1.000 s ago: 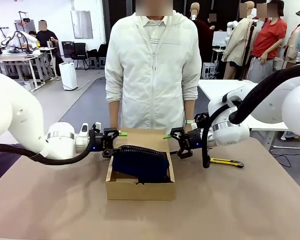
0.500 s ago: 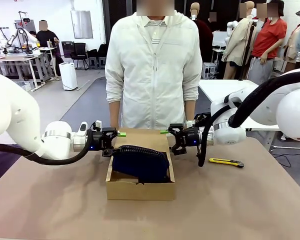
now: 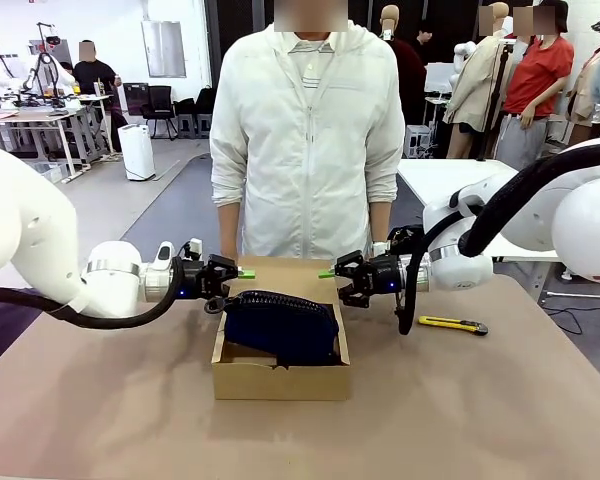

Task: Pack the items into the box.
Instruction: Close the Mailer Box.

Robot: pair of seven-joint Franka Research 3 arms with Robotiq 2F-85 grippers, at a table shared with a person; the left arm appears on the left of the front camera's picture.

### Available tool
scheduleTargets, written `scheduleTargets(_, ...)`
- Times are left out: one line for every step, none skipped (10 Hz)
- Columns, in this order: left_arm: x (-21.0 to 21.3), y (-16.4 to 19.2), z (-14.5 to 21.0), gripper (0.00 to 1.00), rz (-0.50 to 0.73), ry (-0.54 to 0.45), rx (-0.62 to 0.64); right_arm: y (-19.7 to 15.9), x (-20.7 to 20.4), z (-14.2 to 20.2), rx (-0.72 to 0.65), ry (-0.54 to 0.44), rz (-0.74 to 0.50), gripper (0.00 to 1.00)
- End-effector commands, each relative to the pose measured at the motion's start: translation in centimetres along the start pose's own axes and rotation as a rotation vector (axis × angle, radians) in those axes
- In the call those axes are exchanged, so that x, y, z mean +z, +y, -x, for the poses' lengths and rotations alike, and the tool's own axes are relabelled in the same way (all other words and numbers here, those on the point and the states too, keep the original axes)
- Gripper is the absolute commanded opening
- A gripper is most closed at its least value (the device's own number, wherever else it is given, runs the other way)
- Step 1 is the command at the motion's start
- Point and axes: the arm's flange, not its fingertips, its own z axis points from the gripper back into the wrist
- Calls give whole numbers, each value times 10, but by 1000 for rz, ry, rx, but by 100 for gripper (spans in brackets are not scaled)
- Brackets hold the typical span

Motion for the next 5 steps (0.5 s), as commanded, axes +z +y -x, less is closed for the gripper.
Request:
scheduleTargets(5,-8,2,43,30,-7,-40,4,2,1,62,5,-10,50)
scheduleTargets(5,-12,4,43,36,-12,-55,8,4,4,92,16,-23,50)
scheduleTargets(7,-19,7,43,52,-8,-85,14,6,9,132,45,-39,50)
scheduleTargets(7,-29,11,43,65,-2,-131,23,8,15,169,85,-64,50)
scheduleTargets(7,-40,18,43,81,7,-170,32,11,20,227,95,-72,50)
